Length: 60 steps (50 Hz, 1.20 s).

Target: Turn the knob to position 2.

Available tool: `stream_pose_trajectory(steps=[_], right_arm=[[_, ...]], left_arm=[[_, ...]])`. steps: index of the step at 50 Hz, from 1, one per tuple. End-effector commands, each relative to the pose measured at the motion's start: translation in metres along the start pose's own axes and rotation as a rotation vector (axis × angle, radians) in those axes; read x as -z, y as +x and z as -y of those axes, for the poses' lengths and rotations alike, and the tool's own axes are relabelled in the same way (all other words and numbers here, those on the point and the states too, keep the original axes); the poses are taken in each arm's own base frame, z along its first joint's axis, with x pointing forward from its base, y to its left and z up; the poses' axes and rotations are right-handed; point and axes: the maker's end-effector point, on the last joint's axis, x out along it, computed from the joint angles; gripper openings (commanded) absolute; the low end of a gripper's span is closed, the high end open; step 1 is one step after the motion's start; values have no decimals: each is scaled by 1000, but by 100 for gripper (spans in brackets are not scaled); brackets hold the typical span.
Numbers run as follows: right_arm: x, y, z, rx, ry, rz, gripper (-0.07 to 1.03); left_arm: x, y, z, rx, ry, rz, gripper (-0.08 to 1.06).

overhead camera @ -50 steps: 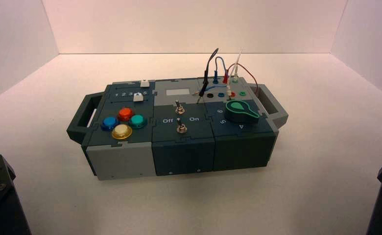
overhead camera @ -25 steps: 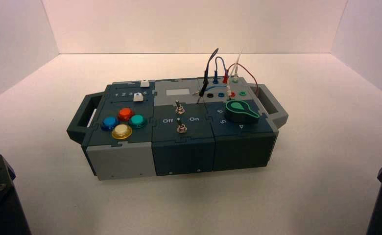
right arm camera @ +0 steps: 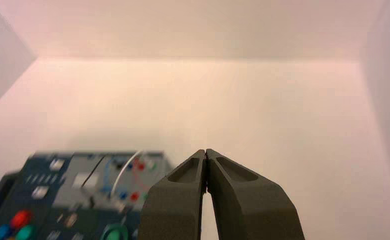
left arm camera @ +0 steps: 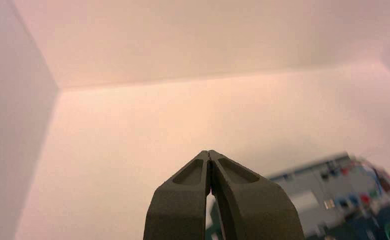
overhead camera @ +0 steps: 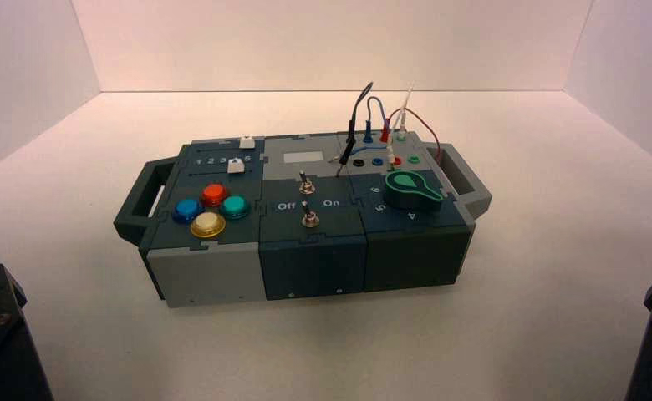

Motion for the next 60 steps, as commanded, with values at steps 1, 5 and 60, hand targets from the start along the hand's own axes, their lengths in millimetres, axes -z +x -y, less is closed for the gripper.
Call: stream_pose_trajectory(steps=[1, 5, 60], right_arm=[[-2, 1, -16, -59, 1, -62, -2], [9, 5, -21, -81, 2, -123, -2], [98, 20, -75, -291, 17, -553, -2]], left_arm=[[-4, 6, 14, 49, 31, -42, -3], [1, 10, 22, 77, 49, -72, -3], [60, 29, 160, 451, 286, -391, -3]])
